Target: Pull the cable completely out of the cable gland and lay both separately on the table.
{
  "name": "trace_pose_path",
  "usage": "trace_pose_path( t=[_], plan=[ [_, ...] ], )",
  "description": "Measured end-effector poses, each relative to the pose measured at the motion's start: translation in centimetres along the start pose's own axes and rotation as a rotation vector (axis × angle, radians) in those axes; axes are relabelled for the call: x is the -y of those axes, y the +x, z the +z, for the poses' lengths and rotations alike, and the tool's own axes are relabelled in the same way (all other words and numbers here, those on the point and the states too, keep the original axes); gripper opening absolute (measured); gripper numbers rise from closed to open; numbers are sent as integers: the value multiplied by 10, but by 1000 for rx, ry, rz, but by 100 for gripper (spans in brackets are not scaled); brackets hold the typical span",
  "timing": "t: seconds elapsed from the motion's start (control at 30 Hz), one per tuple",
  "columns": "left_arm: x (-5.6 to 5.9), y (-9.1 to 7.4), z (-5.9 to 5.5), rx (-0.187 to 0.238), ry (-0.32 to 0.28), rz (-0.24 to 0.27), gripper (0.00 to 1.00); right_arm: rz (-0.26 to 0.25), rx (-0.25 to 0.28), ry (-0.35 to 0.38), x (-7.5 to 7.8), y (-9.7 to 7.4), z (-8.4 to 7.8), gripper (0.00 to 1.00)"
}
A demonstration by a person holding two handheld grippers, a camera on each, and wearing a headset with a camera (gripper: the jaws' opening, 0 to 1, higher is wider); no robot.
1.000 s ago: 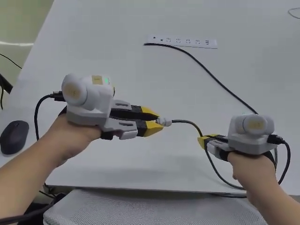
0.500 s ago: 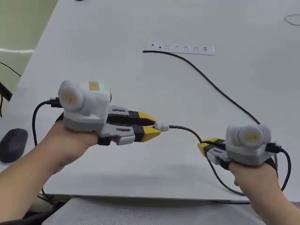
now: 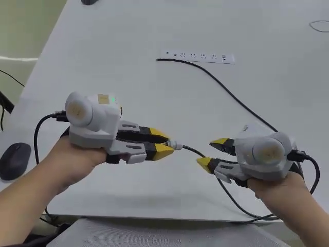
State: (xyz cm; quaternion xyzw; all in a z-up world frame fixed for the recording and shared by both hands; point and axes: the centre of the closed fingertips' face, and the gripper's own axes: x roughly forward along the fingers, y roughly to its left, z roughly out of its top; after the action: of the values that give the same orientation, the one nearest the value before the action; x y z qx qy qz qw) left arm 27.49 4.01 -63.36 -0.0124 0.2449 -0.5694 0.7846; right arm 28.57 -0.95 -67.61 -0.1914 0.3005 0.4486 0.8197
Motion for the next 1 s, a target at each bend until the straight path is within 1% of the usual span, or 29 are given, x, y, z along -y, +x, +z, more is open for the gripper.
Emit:
trace_pose_path(
  t=[0.03, 0.07, 0.13, 0.17, 0.2, 0.27, 0.33, 0.4, 0.47, 0.6, 0.67, 0.9, 1.0],
  plan=[
    [0, 0, 0, 0, 0, 1, 15, 8, 6, -10, -2, 0, 3, 27],
    [0, 0, 0, -1, -2, 2, 15, 19, 18, -37, -7, 1, 10, 26],
    [0, -1, 0, 1, -1, 3, 15, 21, 21, -74, -12, 2, 17, 25],
    [0, -1, 0, 2, -3, 3, 15, 22, 17, -91, -14, 3, 18, 24],
    [0, -1, 0, 3, -3, 3, 15, 19, 22, -125, -15, 5, 21, 23],
    [0, -1, 0, 4, -3, 3, 15, 13, 18, -149, -17, 6, 22, 20],
    [0, -1, 1, 7, -4, 2, 15, 11, 41, -207, -20, 7, 28, 15],
    [1, 0, 2, 9, 0, 2, 15, 9, 36, -222, -22, 7, 27, 12],
    [1, 0, 2, 9, 0, 2, 15, 8, 42, -226, -22, 8, 28, 10],
    [1, 1, 2, 10, -1, 0, 15, 10, 41, -242, -22, 10, 28, 7],
    [1, 1, 2, 10, -1, 0, 15, 6, 51, -255, -22, 11, 30, 4],
    [2, 2, 3, 11, 1, -3, 15, 9, 61, -245, -21, 11, 29, 1],
    [2, 2, 4, 17, 1, -3, 15, -3, 65, -239, -19, 10, 29, 0]
  ],
)
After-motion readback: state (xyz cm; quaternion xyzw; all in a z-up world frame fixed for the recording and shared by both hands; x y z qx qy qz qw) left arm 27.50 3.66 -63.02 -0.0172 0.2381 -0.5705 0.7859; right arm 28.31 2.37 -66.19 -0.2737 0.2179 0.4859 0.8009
